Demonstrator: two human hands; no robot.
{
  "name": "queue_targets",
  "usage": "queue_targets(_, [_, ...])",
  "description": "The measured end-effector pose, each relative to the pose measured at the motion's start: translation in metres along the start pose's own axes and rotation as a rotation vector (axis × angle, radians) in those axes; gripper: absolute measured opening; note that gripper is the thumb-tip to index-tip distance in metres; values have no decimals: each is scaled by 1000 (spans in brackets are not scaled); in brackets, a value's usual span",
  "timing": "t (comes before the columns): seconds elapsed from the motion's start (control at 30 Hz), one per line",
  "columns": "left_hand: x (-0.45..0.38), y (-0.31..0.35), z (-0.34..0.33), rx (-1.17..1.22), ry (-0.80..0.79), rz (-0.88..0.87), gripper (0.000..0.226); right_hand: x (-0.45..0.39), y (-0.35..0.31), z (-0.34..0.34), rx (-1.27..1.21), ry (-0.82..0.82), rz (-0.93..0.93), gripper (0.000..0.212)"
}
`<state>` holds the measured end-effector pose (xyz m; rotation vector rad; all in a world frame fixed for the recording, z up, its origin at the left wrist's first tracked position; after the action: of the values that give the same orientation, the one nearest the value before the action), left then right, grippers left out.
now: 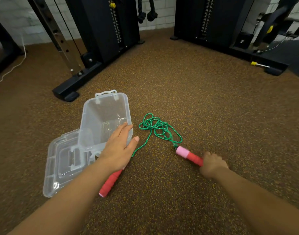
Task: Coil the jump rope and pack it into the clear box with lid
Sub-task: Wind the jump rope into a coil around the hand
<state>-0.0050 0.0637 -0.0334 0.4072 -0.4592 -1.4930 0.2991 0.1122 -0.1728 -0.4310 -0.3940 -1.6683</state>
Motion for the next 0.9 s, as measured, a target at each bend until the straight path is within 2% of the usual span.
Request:
queue_targets(0.1, [-3,3,3,189,-13,75,41,20,-24,3,-462,-284,74,14])
queue_targets(0.13, [-4,2,2,270,-33,124,39,29,-37,7,-607,-343,117,13])
queue_targets(0.23, [-6,-3,-3,520,-128,281,42,60,-75,30,-1042,-369,217,12])
queue_targets(0.33, [-6,-11,-1,652,-160,364,51,93,-107,53,-1210,-342,380,20])
queue_targets(0.43, [-8,-9,4,743,-114,389,50,127,-130,67,-1341,-424,536,25])
queue_targets(0.5, [-4,-6,6,904,-127,447,62,144,-139,72,-1341,-468,669,23])
queue_targets(0.57, [-1,-1,5,1152,-235,497,80,155,-143,74,-1280,-515,777,24])
queue_targets(0.63, [5,7,9,1353,-374,485,95,164,-144,72,-1173,-552,836,29])
queue_targets(0.7, [6,12,13,1440,-430,466,102,165,-141,64,-1058,-586,849,30])
queue_targets(0.8, [5,18,23,1444,-447,425,94,166,-137,51,-906,-616,867,24])
queue_targets(0.9, [10,22,32,1435,-446,373,65,168,-134,41,-809,-638,860,19])
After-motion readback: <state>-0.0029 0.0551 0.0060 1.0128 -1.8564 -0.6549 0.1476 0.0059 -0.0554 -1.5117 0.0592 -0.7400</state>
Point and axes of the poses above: each hand's wrist, its own x-axis away from the middle knuckle, its own z-axis out of the back of the hand, y = z × x, the point moved 6 cm from there along -x, towards the middle knuckle, and after that the axes turned 1 degree about -z, right-handed, at the moved point
